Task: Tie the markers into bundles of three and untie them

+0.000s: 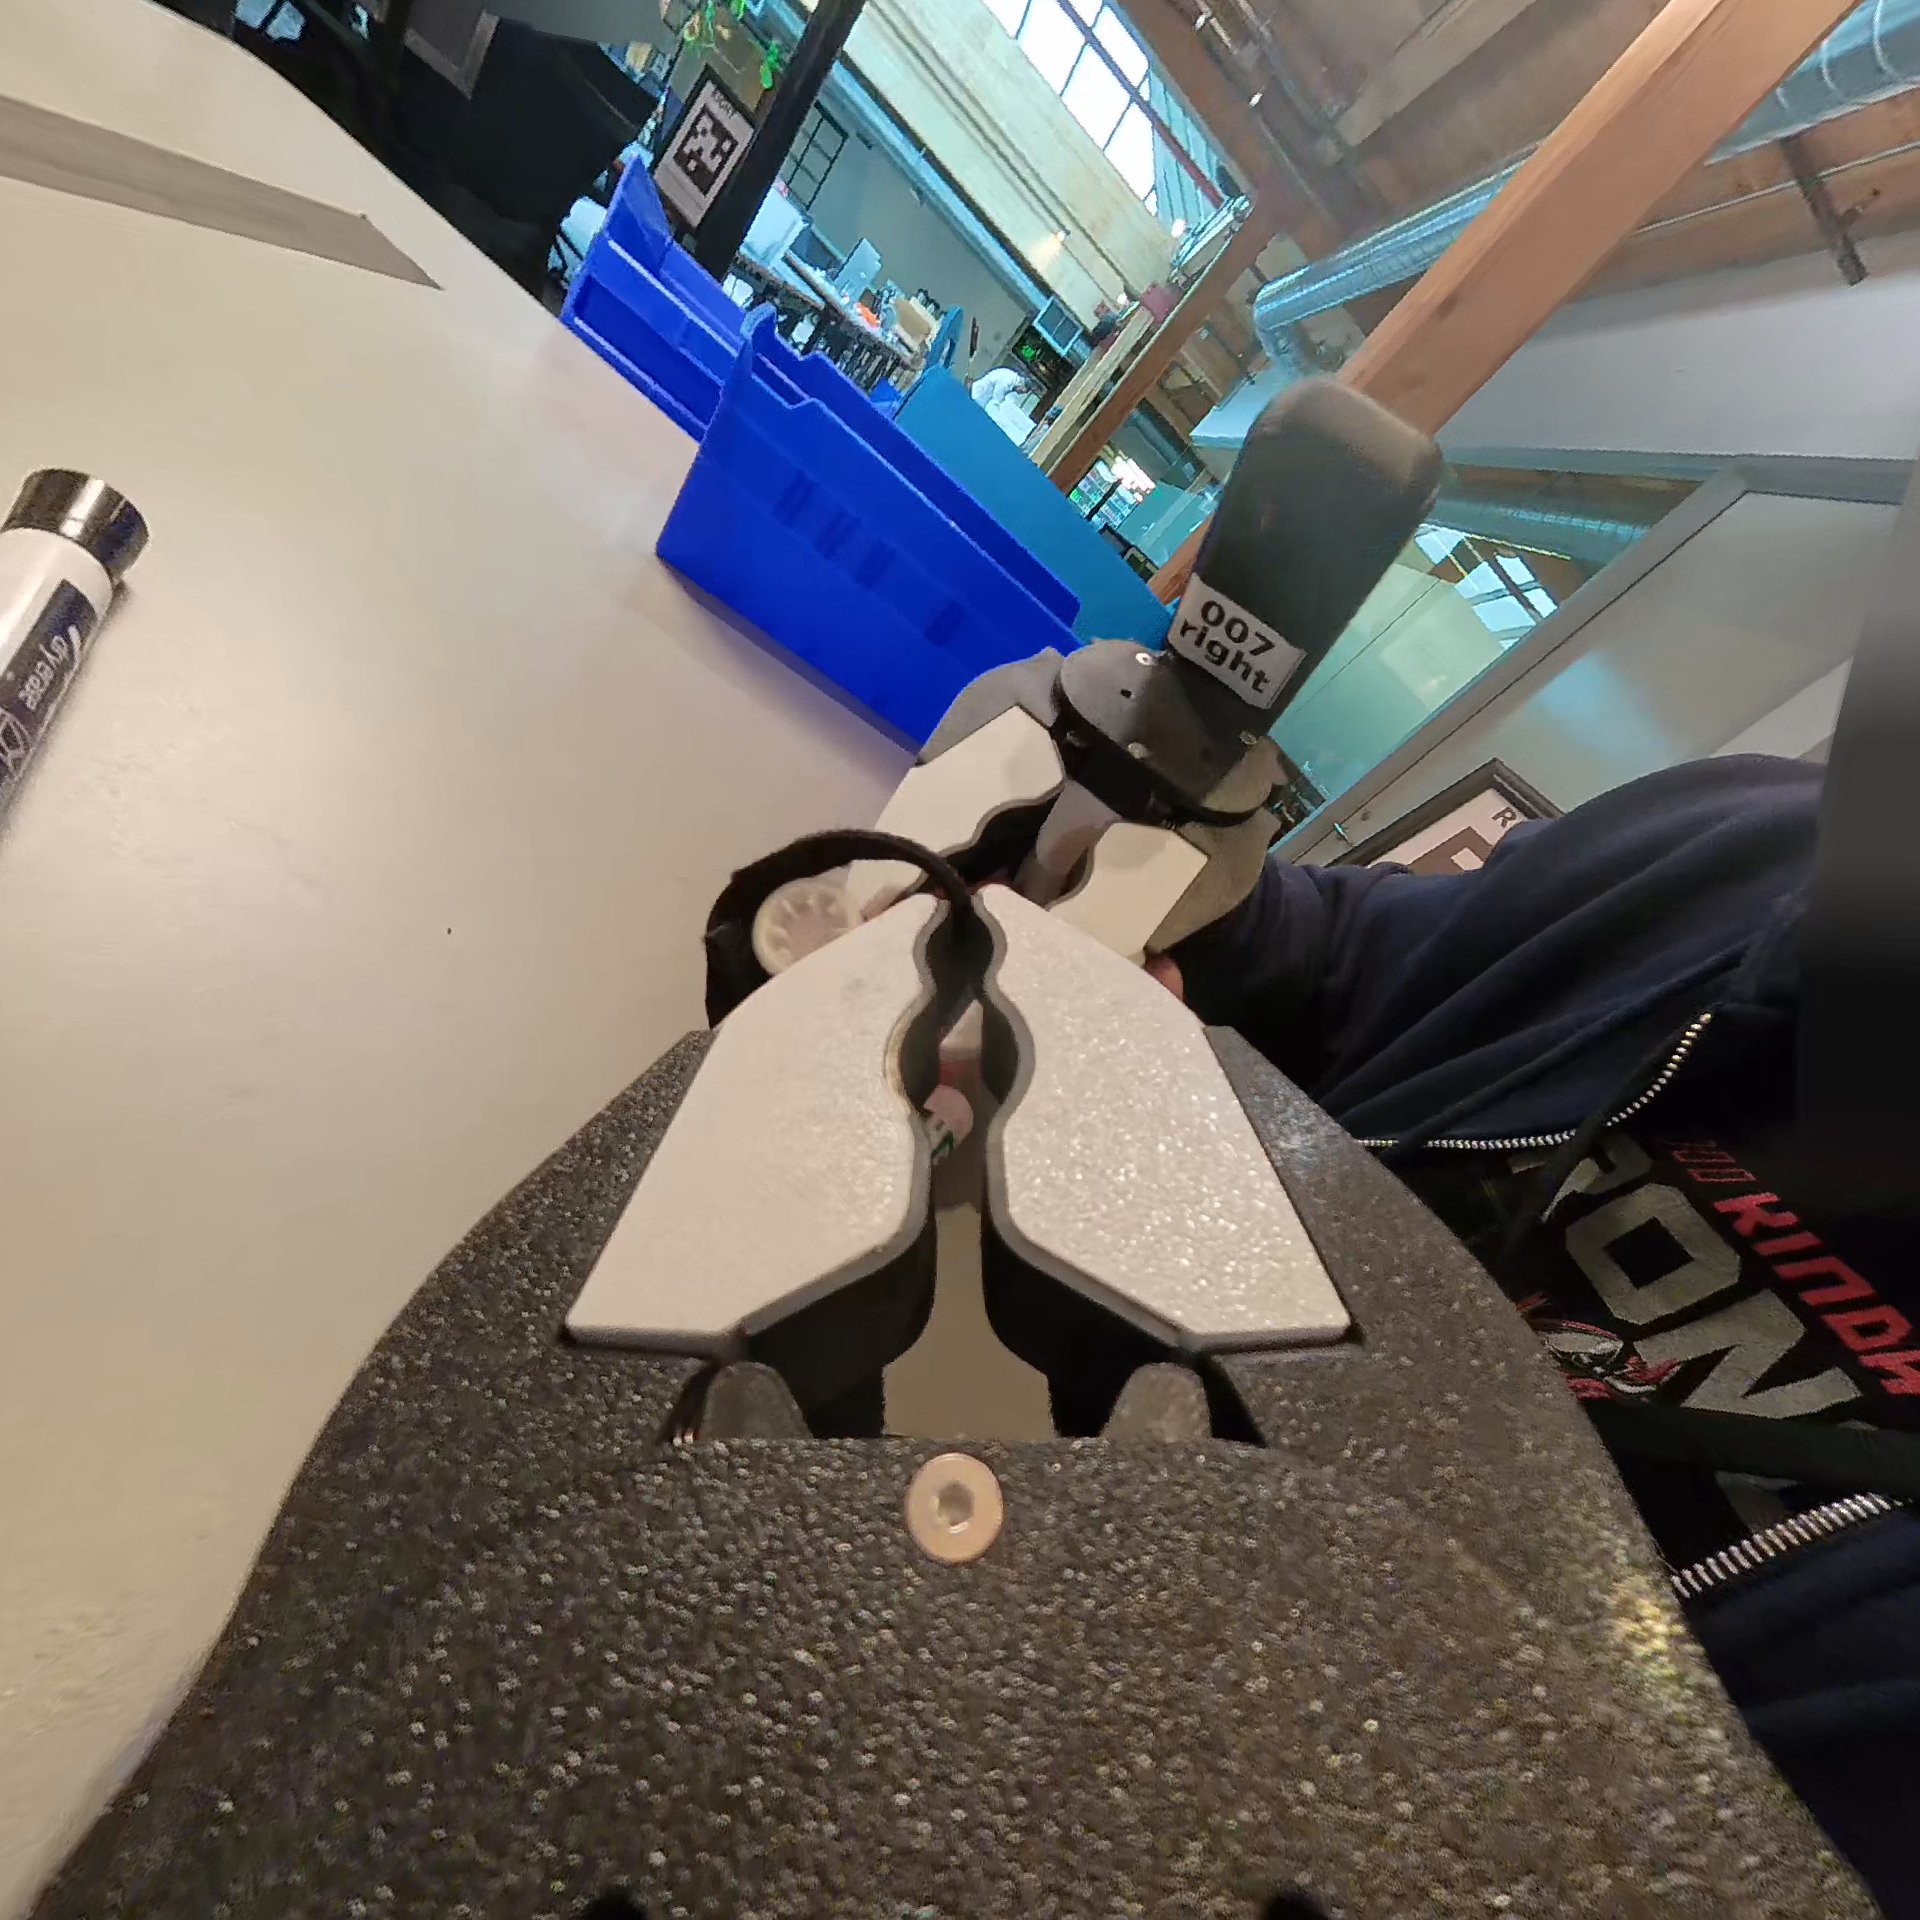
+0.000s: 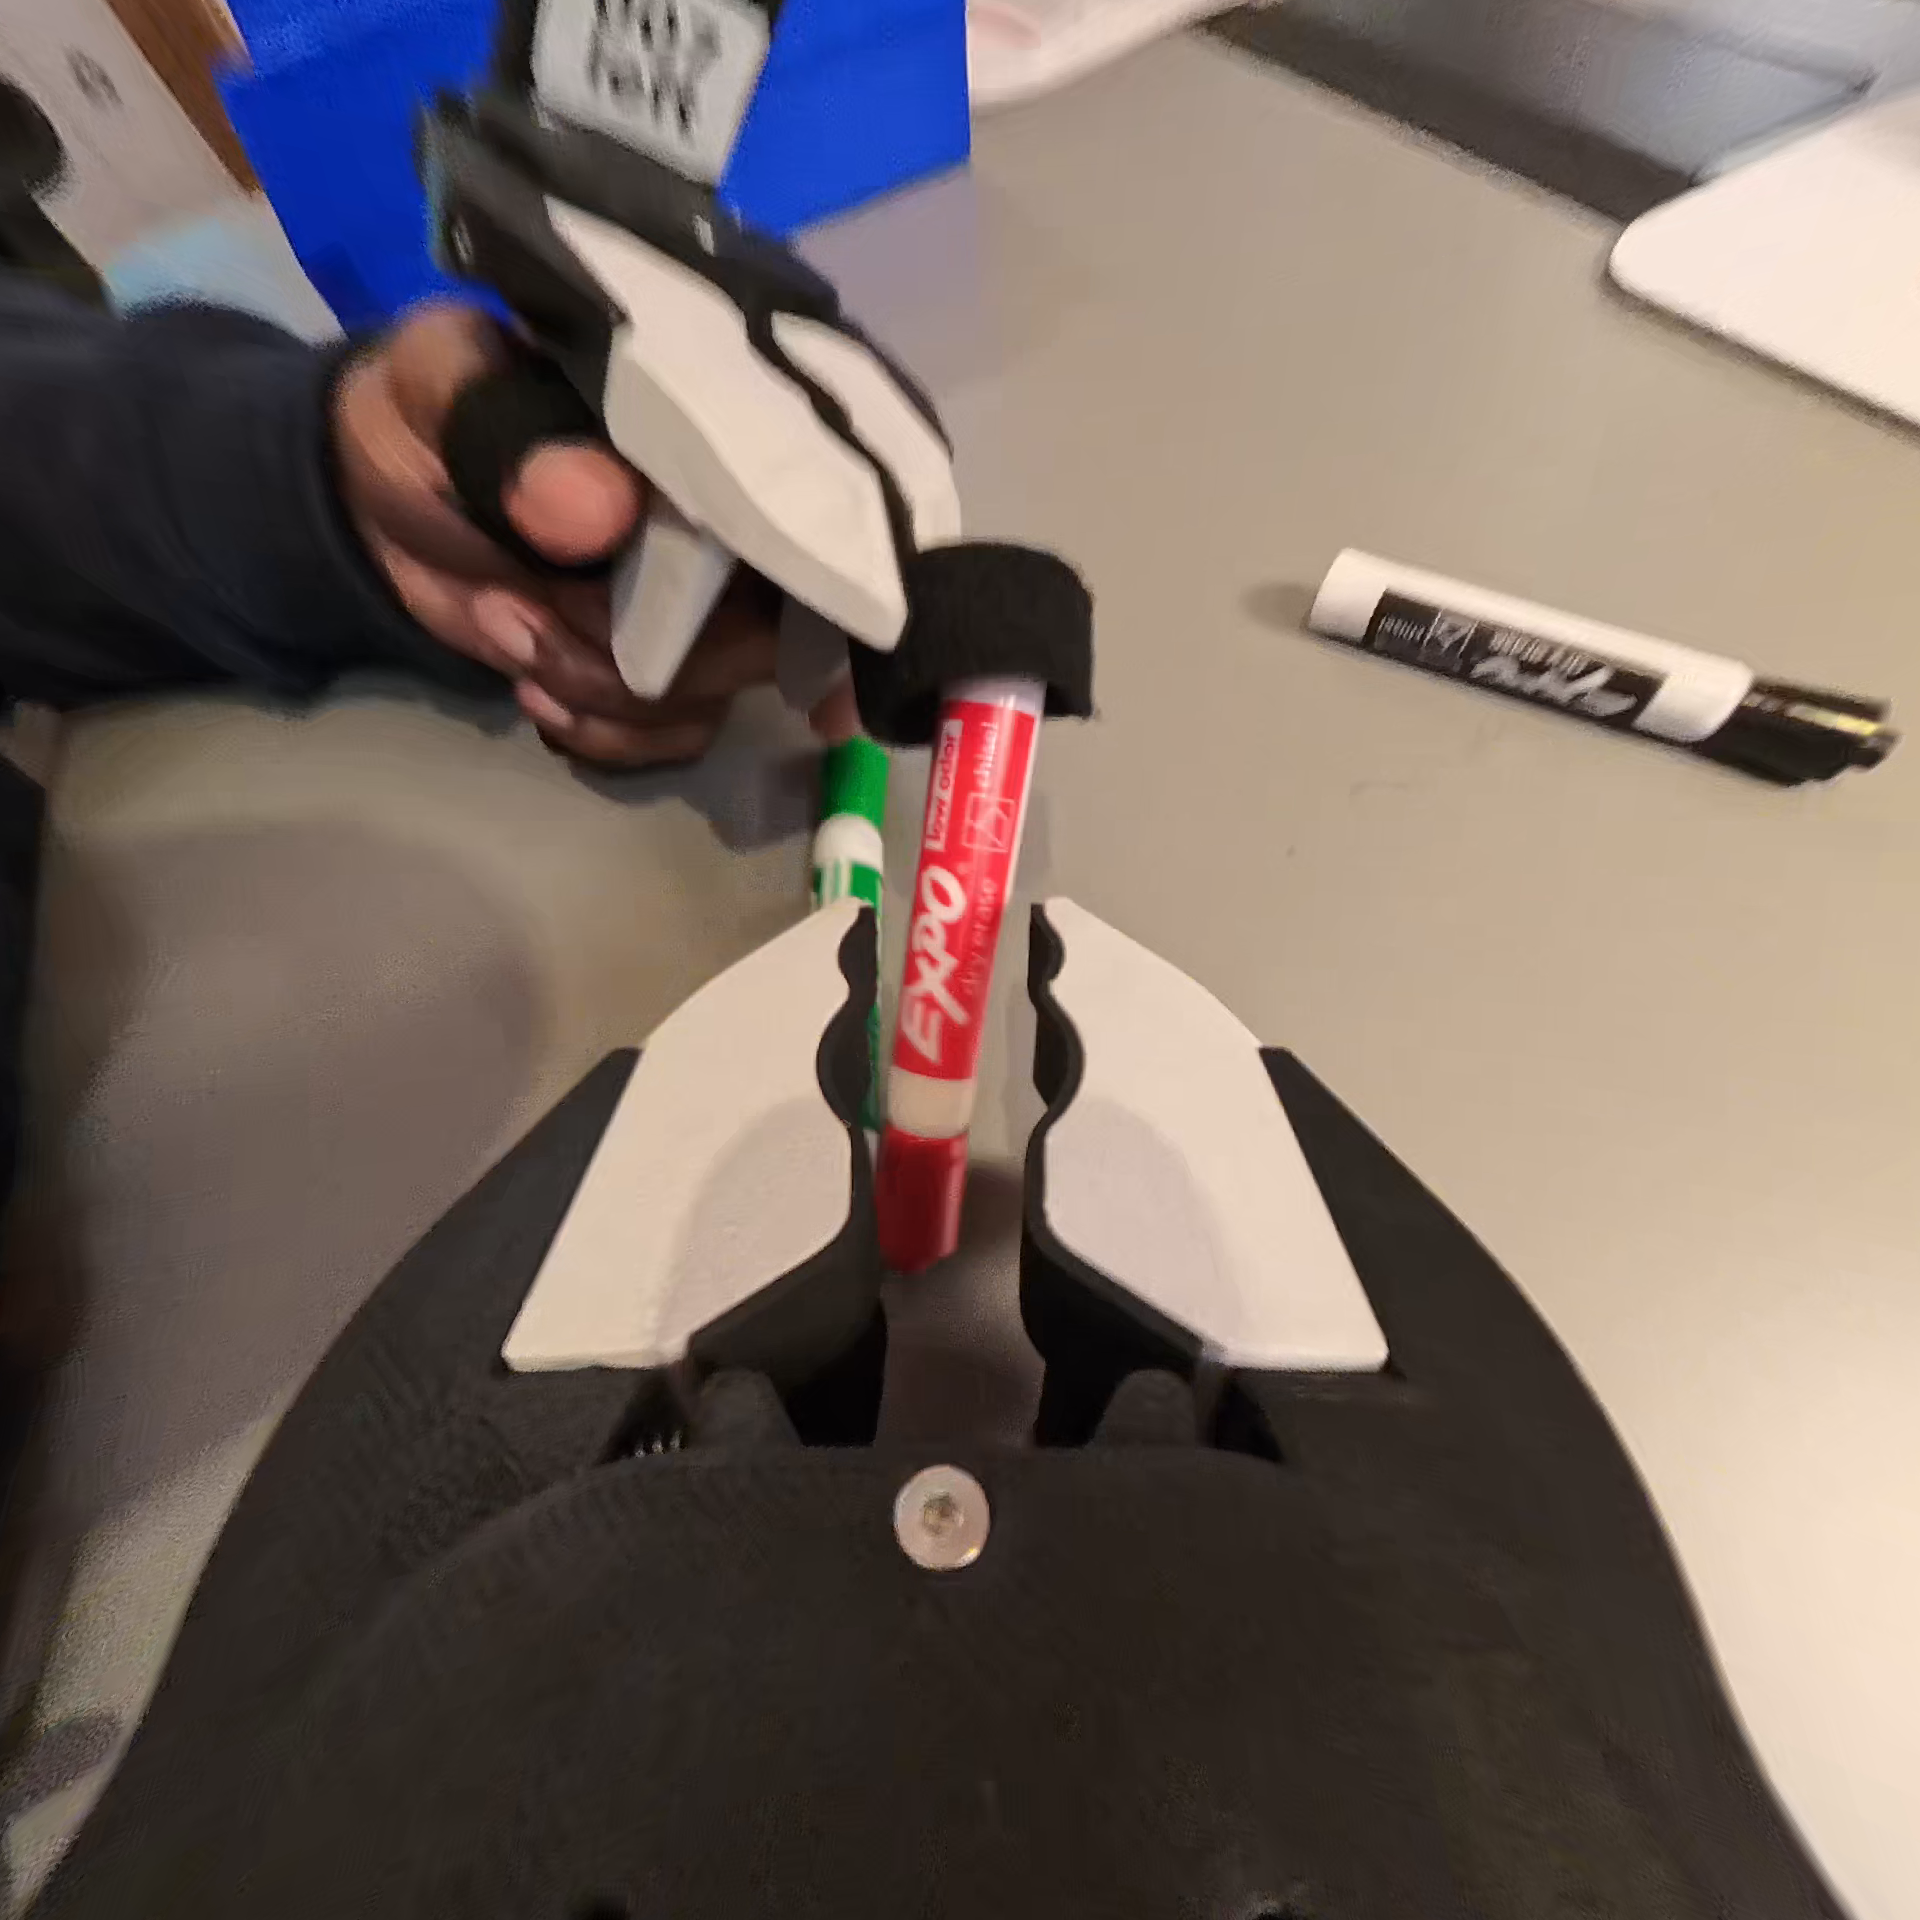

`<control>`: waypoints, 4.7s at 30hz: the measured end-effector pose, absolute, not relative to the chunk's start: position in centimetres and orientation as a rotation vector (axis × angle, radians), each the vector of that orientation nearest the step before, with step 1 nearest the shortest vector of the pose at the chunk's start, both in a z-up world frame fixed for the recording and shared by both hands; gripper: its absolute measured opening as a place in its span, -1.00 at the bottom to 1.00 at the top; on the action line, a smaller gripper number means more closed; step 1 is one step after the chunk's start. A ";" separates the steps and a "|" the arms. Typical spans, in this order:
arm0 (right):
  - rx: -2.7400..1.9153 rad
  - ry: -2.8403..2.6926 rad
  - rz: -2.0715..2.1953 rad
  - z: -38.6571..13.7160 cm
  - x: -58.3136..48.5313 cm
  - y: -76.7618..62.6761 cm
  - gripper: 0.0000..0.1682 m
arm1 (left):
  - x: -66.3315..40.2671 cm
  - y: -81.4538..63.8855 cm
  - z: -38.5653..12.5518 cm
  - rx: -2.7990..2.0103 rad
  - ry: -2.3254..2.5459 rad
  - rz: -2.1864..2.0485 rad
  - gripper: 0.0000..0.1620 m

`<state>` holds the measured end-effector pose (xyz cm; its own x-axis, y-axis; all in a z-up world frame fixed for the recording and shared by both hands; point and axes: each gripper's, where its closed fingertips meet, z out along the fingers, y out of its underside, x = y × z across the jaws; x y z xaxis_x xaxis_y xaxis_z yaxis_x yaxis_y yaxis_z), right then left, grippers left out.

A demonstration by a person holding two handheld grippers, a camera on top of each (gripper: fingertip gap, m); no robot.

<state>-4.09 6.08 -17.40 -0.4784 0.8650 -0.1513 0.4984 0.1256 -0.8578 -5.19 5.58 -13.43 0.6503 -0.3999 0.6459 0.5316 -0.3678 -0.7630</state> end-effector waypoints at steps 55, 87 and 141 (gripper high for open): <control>-0.929 -2.406 0.499 -21.0 -3.3 10.9 -0.78 | -6.4 4.4 -17.3 -2.051 0.357 -0.295 -0.39; -0.466 -2.993 0.094 -14.8 -4.1 3.3 -0.78 | -4.0 5.0 -16.1 -1.909 0.502 -0.086 -0.51; -1.252 -1.935 1.378 -8.0 -3.0 6.3 -0.79 | -9.3 2.3 -7.3 -1.284 -0.049 -0.873 -0.85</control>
